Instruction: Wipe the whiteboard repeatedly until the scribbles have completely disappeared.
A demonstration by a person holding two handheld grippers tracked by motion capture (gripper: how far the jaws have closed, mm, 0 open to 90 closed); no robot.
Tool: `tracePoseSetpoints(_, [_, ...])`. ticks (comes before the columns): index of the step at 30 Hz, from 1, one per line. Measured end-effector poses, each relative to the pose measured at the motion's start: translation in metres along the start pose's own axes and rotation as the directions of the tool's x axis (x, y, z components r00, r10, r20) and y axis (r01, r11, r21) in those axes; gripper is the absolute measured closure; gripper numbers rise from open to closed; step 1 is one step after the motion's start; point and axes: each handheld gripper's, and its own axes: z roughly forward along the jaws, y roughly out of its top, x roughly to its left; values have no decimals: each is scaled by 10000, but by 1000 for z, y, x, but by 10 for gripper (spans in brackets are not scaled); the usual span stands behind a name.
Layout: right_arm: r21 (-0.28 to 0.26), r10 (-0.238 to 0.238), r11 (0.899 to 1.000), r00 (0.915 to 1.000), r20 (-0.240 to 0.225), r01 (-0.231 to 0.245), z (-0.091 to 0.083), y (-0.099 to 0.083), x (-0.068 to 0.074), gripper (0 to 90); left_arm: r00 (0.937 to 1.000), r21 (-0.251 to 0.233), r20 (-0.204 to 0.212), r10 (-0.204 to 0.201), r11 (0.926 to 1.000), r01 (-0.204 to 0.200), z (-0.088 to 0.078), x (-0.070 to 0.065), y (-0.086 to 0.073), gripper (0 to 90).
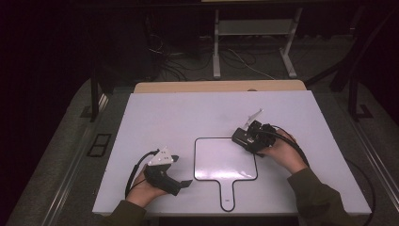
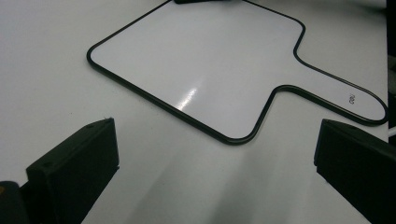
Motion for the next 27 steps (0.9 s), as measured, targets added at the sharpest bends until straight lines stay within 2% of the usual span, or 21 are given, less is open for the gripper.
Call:
tracePoseSetpoints(3, [-26,-296,9996,9994,-198,295,-1,1,8,386,10000,7,2,7,10000,-7,0,0,0,0])
tracePoseSetpoints(5, [-26,-358,9994,9992,-152,358,-1,2,9,387,10000,0,3,6,10000,-6,0,0,0,0])
tracePoseSetpoints(12, [-26,62,10000,9997,219,-62,8,13,-9,387,10000,63,7,55,10000,-55,2,-1,0,0])
tracePoseSetpoints(15, [-1,23,10000,9995,302,-23,9,16,-13,387,10000,60,3,-28,10000,28,2,0,0,0])
tracePoseSetpoints(18, [22,15,10000,9994,339,-16,9,16,-11,387,10000,73,13,-13,10000,13,2,0,0,0])
tracePoseSetpoints(19, [74,-185,9998,9998,108,184,8,16,-6,387,10000,53,14,-27,10000,27,2,0,0,0])
tracePoseSetpoints(22, [112,-369,9993,9993,33,368,7,17,-2,387,10000,58,10,-22,10000,22,2,0,0,0])
tracePoseSetpoints(23, [119,-411,9991,9991,143,410,8,18,-3,387,10000,56,5,-28,10000,28,2,0,0,0])
tracePoseSetpoints(25, [94,-49,9999,9994,343,46,9,18,-10,387,10000,49,1,-17,10000,17,1,0,0,0])
tracePoseSetpoints(27, [87,-39,10000,9994,343,36,9,17,-11,387,10000,48,9,-24,10000,24,2,0,-1,0])
